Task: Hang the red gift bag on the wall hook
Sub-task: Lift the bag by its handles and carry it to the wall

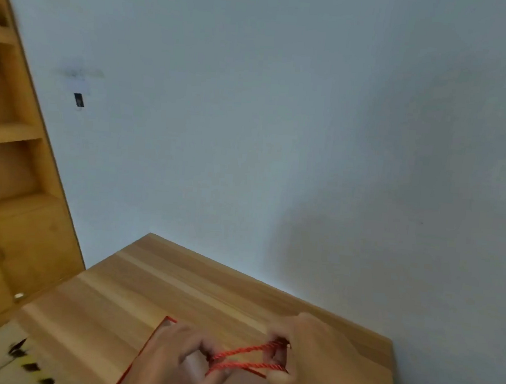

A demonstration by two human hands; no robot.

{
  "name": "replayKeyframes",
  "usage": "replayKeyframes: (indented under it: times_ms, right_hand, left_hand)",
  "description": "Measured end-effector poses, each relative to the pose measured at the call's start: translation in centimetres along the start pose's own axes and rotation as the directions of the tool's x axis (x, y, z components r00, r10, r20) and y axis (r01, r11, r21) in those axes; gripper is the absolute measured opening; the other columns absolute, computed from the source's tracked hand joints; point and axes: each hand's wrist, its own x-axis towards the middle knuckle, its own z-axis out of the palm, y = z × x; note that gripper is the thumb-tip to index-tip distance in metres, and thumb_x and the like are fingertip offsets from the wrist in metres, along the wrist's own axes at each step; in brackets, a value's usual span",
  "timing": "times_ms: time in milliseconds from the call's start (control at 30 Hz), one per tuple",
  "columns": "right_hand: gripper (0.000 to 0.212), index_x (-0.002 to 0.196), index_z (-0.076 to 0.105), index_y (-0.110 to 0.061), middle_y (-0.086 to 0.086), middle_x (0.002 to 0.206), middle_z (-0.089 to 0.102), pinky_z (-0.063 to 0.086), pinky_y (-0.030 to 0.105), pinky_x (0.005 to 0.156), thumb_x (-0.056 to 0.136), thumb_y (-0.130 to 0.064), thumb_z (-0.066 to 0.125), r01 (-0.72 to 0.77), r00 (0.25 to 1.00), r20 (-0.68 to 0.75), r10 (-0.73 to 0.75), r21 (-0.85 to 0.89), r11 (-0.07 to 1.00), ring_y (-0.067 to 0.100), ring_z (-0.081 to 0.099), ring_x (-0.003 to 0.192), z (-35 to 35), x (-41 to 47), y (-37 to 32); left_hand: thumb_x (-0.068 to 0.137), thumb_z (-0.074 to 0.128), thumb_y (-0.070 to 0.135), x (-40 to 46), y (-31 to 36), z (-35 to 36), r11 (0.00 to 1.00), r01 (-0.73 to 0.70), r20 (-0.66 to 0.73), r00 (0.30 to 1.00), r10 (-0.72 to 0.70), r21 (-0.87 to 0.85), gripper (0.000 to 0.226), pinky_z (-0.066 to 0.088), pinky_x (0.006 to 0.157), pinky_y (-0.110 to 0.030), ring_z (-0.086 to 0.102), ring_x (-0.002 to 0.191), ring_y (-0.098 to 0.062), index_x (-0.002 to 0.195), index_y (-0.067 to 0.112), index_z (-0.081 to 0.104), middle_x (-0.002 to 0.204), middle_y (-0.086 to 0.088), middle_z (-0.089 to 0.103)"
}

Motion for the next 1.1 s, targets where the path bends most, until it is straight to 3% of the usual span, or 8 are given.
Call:
replayKeyframes:
  times_ms: [167,333,567,633,767,867,967,1100]
  right_hand:
    - [0.003,0.088,0.072,-0.038,-0.012,0.066,0.062,0.037,0.015,0.058,0.085,-0.037,0.073,0.098,0.993,0.032,-0.11,0.25,0.963,0.001,0.05,0.058,2.9,4.4,-4.7]
    - [0.007,0.09,0.08,-0.036,-0.009,0.077,0.072,0.049,0.02,0.065,0.089,-0.03,0.079,0.135,0.988,0.003,-0.154,0.469,0.873,0.007,0.062,0.067,5.5,9.7,-10.9]
    - [0.014,0.083,0.085,-0.032,0.01,0.073,0.078,0.05,0.033,0.064,0.084,-0.018,0.082,0.158,0.986,-0.043,-0.161,0.543,0.825,0.039,0.067,0.071,10.1,18.4,-22.7]
    - [0.015,0.082,0.085,-0.03,0.018,0.07,0.075,0.043,0.03,0.063,0.082,-0.015,0.084,0.167,0.986,-0.072,-0.153,0.568,0.806,0.03,0.059,0.056,11.8,21.3,-26.2]
    - [0.023,0.079,0.086,-0.03,0.021,0.069,0.074,0.038,0.019,0.052,0.079,-0.007,0.087,0.208,0.978,-0.15,-0.147,0.603,0.77,0.015,0.052,0.055,14.9,26.5,-33.0]
    - [0.027,0.079,0.085,-0.033,0.019,0.071,0.075,0.038,0.018,0.052,0.079,-0.005,0.087,0.264,0.963,-0.209,-0.171,0.595,0.759,0.022,0.052,0.055,16.6,30.5,-37.8]
    - [0.029,0.079,0.084,-0.033,0.013,0.074,0.077,0.043,0.025,0.059,0.082,-0.004,0.084,0.342,0.937,-0.27,-0.22,0.595,0.728,0.046,0.06,0.068,17.7,35.0,-42.3]
    - [0.014,0.081,0.083,-0.029,0.017,0.076,0.076,0.044,0.033,0.068,0.083,-0.015,0.084,0.407,0.912,-0.312,-0.266,0.608,0.682,0.044,0.064,0.07,19.0,41.7,-47.8]
  left_hand:
    - [0.074,0.078,0.049,-1.3,-4.2,-5.6,0.979,0.147,-0.204,0.963,-0.175,-0.142,0.015,0.052,0.089,-0.038,0.067,0.092,-0.005,0.081,0.035,0.074,0.088,0.015,0.074]
    - [0.078,0.077,0.05,-1.6,-10.1,-11.6,0.972,0.185,-0.312,0.924,-0.223,-0.147,0.016,0.051,0.092,-0.043,0.068,0.095,-0.003,0.079,0.034,0.074,0.089,0.013,0.074]
    - [0.077,0.073,0.056,-1.6,-21.4,-21.2,0.971,0.19,-0.357,0.905,-0.23,-0.144,0.017,0.05,0.091,-0.043,0.065,0.099,-0.005,0.082,0.04,0.072,0.093,0.017,0.071]
    - [0.078,0.069,0.061,-1.4,-25.0,-24.0,0.974,0.192,-0.362,0.905,-0.223,-0.119,0.021,0.05,0.09,-0.04,0.064,0.1,-0.003,0.086,0.043,0.072,0.094,0.02,0.071]
    - [0.08,0.065,0.066,-1.0,-31.0,-29.9,0.98,0.196,-0.391,0.899,-0.194,-0.036,0.023,0.052,0.088,-0.034,0.062,0.101,0.002,0.091,0.046,0.07,0.093,0.026,0.069]
    - [0.082,0.066,0.063,0.0,-34.8,-34.6,0.979,0.203,-0.437,0.882,-0.174,0.019,0.019,0.051,0.085,-0.03,0.061,0.098,0.005,0.09,0.047,0.071,0.091,0.026,0.068]
    - [0.084,0.074,0.047,1.8,-38.2,-39.2,0.982,0.191,-0.471,0.865,-0.174,-0.012,0.013,0.048,0.084,-0.023,0.062,0.098,0.001,0.087,0.035,0.078,0.088,0.022,0.072]
    - [0.085,0.07,0.051,4.5,-43.4,-45.0,0.978,0.195,-0.511,0.849,-0.135,0.067,0.019,0.053,0.082,-0.031,0.063,0.096,-0.002,0.09,0.034,0.079,0.085,0.021,0.073]
